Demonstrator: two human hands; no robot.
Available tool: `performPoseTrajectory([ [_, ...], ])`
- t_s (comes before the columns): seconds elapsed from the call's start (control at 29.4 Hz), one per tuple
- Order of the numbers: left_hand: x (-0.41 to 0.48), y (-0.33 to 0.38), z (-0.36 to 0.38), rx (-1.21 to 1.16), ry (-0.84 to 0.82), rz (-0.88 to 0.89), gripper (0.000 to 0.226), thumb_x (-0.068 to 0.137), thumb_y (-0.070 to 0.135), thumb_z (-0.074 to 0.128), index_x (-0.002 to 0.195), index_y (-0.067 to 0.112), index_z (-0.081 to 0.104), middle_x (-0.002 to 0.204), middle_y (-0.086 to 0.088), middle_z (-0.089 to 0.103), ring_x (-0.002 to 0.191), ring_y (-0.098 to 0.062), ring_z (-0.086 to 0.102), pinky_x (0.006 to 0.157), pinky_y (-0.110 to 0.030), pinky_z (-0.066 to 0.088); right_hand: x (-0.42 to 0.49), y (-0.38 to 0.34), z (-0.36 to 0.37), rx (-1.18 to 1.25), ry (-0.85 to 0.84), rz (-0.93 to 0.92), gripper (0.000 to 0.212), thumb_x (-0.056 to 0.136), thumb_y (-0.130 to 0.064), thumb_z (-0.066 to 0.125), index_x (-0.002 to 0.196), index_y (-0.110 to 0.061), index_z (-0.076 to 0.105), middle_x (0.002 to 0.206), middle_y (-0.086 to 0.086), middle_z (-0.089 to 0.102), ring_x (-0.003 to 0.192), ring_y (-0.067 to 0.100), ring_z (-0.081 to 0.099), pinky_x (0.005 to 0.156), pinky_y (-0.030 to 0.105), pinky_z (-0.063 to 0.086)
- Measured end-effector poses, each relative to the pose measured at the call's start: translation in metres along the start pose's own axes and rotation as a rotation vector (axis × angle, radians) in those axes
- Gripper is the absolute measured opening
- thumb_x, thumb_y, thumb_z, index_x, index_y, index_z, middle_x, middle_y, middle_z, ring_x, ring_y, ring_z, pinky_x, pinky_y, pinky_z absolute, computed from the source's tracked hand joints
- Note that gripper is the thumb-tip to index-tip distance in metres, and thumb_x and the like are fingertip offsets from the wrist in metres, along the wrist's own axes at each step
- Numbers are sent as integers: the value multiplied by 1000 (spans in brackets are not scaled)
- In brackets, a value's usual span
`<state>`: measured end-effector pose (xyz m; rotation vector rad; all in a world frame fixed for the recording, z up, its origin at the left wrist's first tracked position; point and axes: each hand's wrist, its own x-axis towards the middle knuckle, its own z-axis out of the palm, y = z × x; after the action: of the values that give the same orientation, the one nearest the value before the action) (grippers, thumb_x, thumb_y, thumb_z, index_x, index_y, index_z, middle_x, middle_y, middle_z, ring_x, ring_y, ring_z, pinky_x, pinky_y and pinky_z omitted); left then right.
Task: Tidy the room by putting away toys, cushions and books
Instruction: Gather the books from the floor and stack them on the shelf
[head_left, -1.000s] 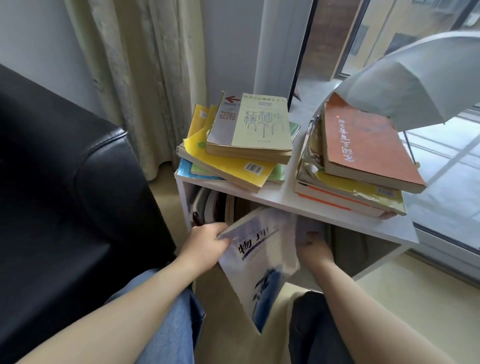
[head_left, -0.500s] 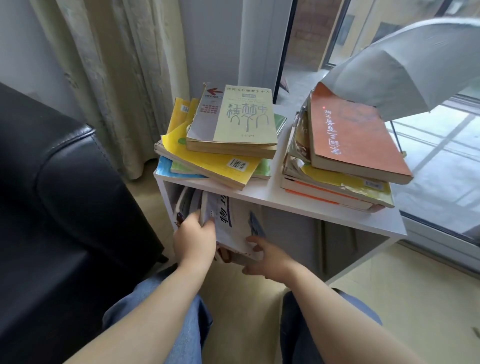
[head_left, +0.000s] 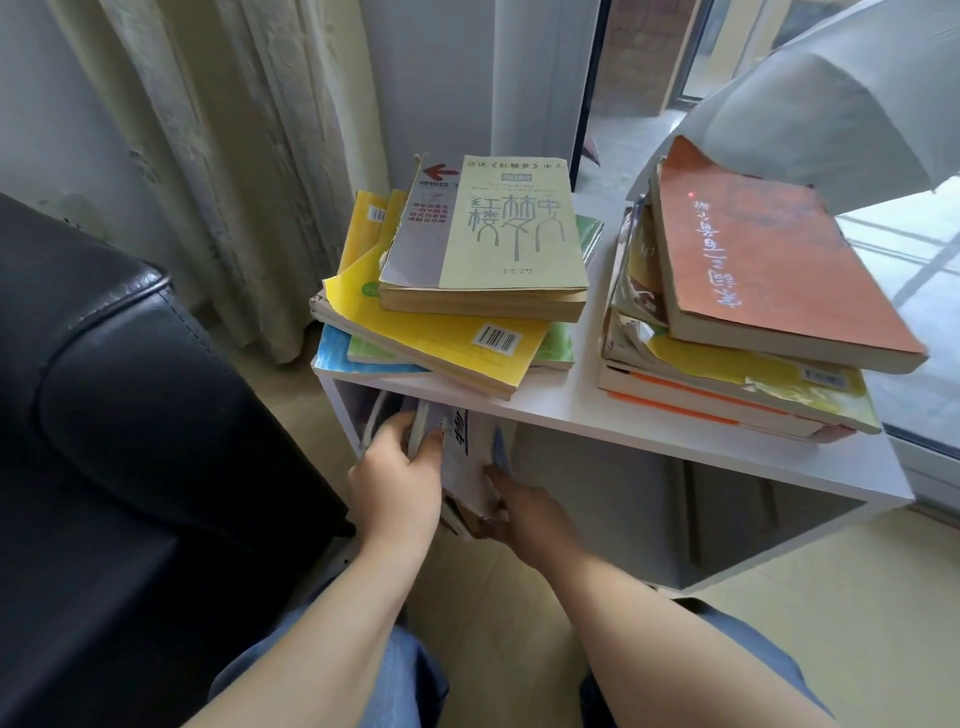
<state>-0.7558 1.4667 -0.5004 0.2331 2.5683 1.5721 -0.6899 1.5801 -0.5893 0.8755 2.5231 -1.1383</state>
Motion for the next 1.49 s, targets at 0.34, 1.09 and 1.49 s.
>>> performPoseTrajectory([
  [0.34, 9, -9, 11, 226, -151, -3, 28, 86, 32, 62, 112, 21, 61, 90, 1, 67, 89, -25, 63, 75, -34, 53, 22, 1, 15, 10, -30, 13, 71, 90, -25, 62, 149, -28, 24, 139, 9, 51, 120, 24, 54, 95, 27, 42],
  [1.09, 16, -21, -6, 469, -354, -59, 25, 91, 48, 45, 104, 27, 48, 83, 7, 53, 74, -15, 52, 62, -25, 43, 3, -12, -1, 105, 26, 41, 52, 91, -22, 58, 139, -19, 40, 132, 10, 54, 118, 26, 54, 90, 28, 44],
  [1.49, -24, 16, -37, 360, -182, 389, 20, 91, 25, 54, 110, 24, 61, 85, 8, 47, 79, -13, 51, 63, -27, 46, -87, -34, -64, 274, 266, -94, 18, 92, -25, 55, 103, -17, 66, 88, -4, 69, 79, 14, 68, 78, 33, 55],
])
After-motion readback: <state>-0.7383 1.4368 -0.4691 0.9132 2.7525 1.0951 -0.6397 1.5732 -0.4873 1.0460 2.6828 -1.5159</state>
